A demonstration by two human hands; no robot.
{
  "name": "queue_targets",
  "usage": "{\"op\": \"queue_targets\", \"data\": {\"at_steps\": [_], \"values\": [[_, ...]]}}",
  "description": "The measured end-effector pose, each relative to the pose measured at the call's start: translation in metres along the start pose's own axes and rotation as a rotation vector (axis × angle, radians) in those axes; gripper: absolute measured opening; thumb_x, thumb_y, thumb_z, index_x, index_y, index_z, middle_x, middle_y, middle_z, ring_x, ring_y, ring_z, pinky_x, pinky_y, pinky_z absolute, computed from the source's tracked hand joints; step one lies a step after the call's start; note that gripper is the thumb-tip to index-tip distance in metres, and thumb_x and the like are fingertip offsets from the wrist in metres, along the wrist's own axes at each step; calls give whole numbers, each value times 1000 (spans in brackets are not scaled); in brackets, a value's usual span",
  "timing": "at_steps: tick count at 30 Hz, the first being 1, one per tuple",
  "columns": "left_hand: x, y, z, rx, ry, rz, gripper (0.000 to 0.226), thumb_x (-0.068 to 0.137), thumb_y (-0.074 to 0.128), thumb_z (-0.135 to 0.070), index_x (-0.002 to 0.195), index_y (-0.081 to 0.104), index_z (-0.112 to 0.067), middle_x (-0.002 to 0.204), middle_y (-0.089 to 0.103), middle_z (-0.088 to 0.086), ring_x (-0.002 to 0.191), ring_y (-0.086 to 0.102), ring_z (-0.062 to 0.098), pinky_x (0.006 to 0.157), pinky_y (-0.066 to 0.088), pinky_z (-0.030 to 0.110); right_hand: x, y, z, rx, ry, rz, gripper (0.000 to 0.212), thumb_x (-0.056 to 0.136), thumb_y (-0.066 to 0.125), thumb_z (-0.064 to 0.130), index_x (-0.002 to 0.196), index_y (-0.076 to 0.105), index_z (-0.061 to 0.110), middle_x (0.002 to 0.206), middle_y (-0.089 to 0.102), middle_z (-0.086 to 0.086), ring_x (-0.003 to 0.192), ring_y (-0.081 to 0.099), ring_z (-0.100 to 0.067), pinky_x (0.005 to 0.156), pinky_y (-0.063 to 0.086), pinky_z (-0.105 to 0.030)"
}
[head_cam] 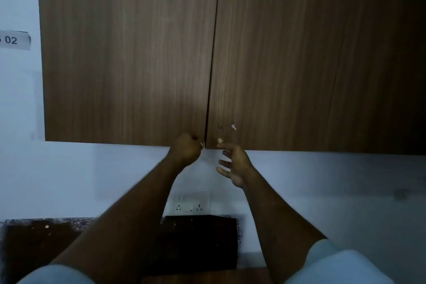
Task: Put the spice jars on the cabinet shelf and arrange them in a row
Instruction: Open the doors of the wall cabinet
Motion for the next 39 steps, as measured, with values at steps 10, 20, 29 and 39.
{"op": "queue_targets", "data": {"at_steps": [10, 20, 29, 39], "values": [[5, 4, -11, 24, 83, 34, 22, 102, 49, -7, 111, 67, 3, 104, 68, 21, 99, 64, 35, 87, 53, 44, 3, 1, -16, 401, -17, -95, 53, 82, 78, 46, 129, 68, 24, 133, 62, 0, 122, 59, -24, 91, 52, -36], [-35, 23, -59, -480, 251, 147, 25, 104, 53, -21, 122, 70, -20, 106, 75, -2, 99, 72, 19, 82, 60, 35, -58, -57, -13, 225, -215, -336, 28, 84, 77, 49, 96, 67, 25, 97, 70, 3, 94, 61, -17, 79, 50, -33], [-101, 75, -131, -580, 414, 562, 26, 96, 66, -14, 120, 74, -19, 108, 77, -1, 102, 73, 16, 84, 60, 36, -204, -123, 61, -456, -567, -789, 64, 81, 55, 81, 80, 64, 18, 78, 72, 1, 77, 68, -19, 76, 56, -40], [-186, 183, -207, -353, 669, 739, 64, 97, 62, -12, 151, 41, -40, 149, 51, -13, 134, 52, 11, 107, 46, 31, -322, -193, 116, -678, -667, -1203, 31, 94, 64, 53, 92, 68, 22, 83, 70, 6, 78, 67, -13, 70, 58, -34]]}}
Point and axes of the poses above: each hand's wrist, its own x-axis towards the middle knuckle, its own y-axis out of the palm, z = x × y, the point moved 8 cm from there along x, towards the middle knuckle
